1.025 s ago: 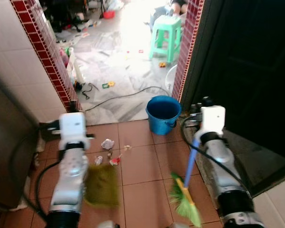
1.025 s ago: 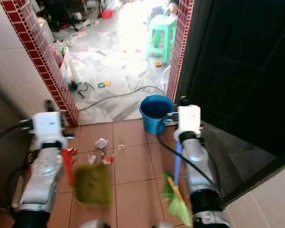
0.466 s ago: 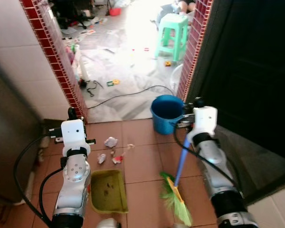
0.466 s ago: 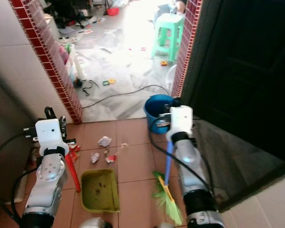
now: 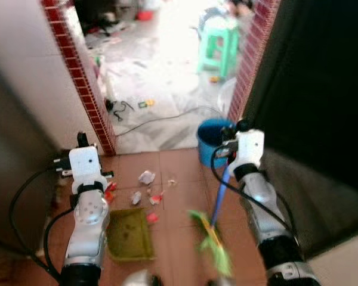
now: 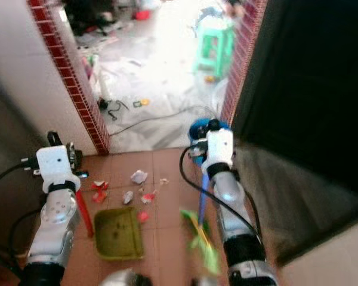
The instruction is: Sweep floor
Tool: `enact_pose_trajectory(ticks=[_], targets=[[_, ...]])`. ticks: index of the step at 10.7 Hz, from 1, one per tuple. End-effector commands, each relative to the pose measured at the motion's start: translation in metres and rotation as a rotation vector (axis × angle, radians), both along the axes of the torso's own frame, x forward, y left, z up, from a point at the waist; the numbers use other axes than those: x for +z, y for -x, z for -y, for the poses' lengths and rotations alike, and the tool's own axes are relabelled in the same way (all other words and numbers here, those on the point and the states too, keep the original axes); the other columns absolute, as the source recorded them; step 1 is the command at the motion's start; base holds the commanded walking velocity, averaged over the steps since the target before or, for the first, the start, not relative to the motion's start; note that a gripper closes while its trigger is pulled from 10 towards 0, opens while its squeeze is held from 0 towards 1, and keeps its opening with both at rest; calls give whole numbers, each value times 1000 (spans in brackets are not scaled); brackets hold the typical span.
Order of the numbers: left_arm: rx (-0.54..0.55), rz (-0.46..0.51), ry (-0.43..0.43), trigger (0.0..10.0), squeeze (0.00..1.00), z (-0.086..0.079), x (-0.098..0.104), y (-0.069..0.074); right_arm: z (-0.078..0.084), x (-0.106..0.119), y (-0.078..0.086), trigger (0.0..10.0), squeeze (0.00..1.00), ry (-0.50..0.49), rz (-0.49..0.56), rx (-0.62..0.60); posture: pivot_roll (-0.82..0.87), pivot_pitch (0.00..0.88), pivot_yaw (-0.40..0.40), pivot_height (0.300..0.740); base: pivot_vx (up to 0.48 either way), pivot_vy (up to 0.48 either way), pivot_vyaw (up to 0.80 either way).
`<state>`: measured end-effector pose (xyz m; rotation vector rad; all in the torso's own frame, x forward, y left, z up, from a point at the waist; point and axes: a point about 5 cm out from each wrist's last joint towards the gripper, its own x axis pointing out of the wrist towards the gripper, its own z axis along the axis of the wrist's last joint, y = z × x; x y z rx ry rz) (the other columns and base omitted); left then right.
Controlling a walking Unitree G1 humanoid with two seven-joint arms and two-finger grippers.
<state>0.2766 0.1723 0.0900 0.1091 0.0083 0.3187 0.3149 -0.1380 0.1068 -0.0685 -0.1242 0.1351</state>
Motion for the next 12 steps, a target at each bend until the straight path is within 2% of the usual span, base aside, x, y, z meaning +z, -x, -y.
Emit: enact_pose_trajectory(ticks=[1,3,5,7,8,9,10,11,12], targets=[[3,60,-12,10000,0,-2,11,-3,-2,8,-3,10000,0,3,39,-11,-58,0,48,740,0,480,0],[19,64,-29,10000,0,-6,12,1,4,4,0,10000,0,24,29,-46,-37,0,34,740,0,480,0],[34,97,-53,10000,0,-9,22,-4,3,5,-5,10000,0,45,27,-59,-19,0,39,740,0,146,0],[91,167,-56,10000,0,-17,44,-9,9,8,-13,10000,0,104,42,-184,6,0,23,740,0,0,0],[128,192,-59,10000,0,-24,51,-8,12,12,-14,10000,0,113,86,-229,11,0,20,740,0,0,0],[172,203,-71,10000,0,-31,55,-5,24,16,-17,10000,0,138,92,-324,16,0,16,740,0,0,0],[180,196,-82,10000,0,-33,53,-3,33,17,-18,10000,0,134,88,-362,13,0,19,740,0,0,0],[173,160,-91,10000,0,-36,46,1,47,15,-17,10000,0,130,82,-388,1,0,33,740,0,0,0],[132,158,-74,10000,0,-34,47,1,49,12,-12,10000,0,60,51,-332,-6,0,40,740,0,0,0]])
